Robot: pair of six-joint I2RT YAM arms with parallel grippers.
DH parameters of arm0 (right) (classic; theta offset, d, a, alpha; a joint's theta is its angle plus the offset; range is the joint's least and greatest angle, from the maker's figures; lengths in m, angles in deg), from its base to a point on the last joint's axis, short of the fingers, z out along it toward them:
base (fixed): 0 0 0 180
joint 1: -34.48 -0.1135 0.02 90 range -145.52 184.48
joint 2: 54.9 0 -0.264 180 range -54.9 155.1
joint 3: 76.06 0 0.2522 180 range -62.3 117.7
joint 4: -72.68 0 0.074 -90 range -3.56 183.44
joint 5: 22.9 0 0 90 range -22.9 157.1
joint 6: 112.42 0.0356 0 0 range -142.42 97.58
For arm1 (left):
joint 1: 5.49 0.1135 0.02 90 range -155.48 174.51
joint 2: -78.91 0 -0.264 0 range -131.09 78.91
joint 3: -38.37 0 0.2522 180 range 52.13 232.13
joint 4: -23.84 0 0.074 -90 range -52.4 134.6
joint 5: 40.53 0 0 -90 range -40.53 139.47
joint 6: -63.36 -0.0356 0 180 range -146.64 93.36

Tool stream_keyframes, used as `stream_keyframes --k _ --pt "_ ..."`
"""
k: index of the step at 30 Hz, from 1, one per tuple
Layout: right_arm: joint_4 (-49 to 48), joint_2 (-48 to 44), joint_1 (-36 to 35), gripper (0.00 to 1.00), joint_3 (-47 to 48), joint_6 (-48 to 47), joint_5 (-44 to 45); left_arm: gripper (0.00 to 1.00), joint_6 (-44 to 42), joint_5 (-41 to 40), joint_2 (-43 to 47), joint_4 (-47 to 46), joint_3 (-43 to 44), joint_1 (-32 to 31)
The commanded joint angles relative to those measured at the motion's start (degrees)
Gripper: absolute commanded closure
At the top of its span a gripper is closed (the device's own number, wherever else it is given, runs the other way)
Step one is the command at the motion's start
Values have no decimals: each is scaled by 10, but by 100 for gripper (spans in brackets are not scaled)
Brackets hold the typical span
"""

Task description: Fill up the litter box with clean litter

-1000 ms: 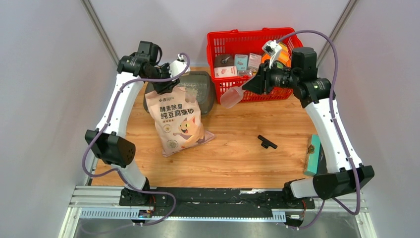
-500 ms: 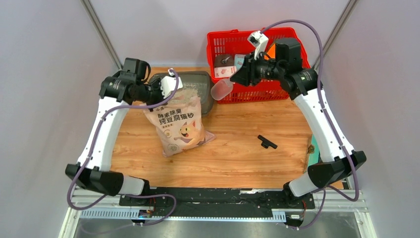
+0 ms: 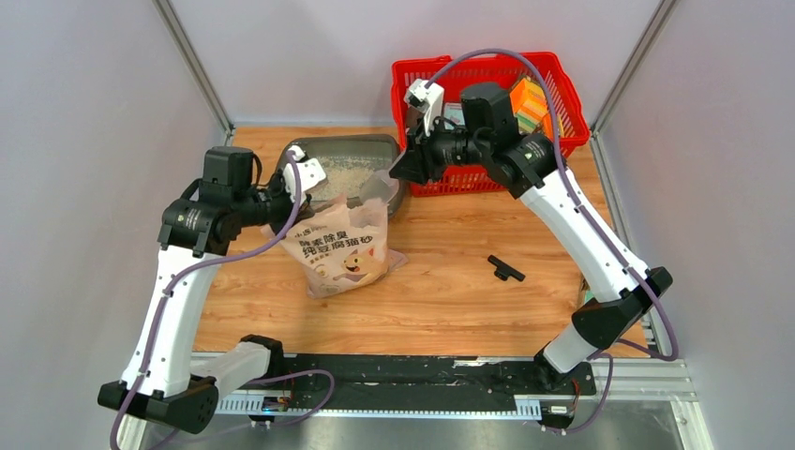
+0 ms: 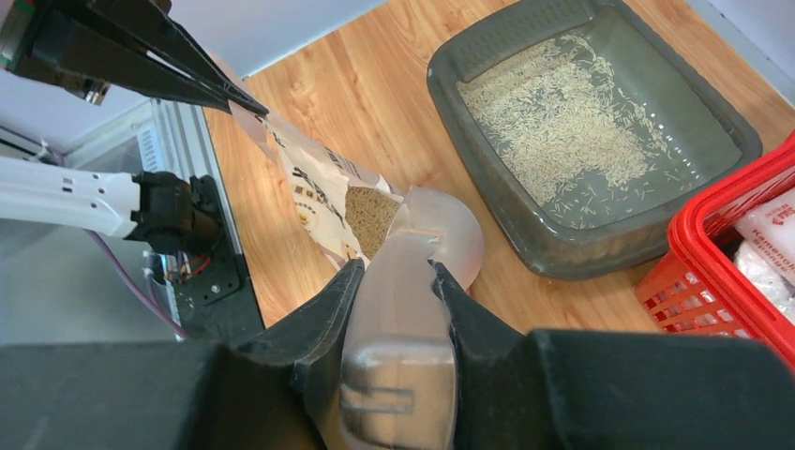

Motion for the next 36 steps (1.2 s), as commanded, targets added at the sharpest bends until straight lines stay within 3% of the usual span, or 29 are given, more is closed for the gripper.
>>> stream_keyframes --k 1,7,10,12,18,23,31,36 --pt "28 -19 -7 100 9 -83 -7 100 66 21 30 -58 -6 3" --pt "120 16 -35 100 43 -123 9 100 102 38 38 -84 -1 2" --pt "98 17 -52 100 20 -87 56 100 124 47 53 -113 -12 3" --pt "79 20 -60 100 12 -40 135 100 148 51 64 -130 -24 2" --pt "73 71 -67 100 41 87 271 100 239 62 98 -204 -84 -4" --pt "80 114 -95 100 70 132 355 100 303 46 114 -268 -110 -9" --pt "84 138 -149 100 66 142 369 100 354 20 112 -312 -96 -9" --pt "89 137 -176 100 35 173 482 100 372 14 117 -326 -89 -9"
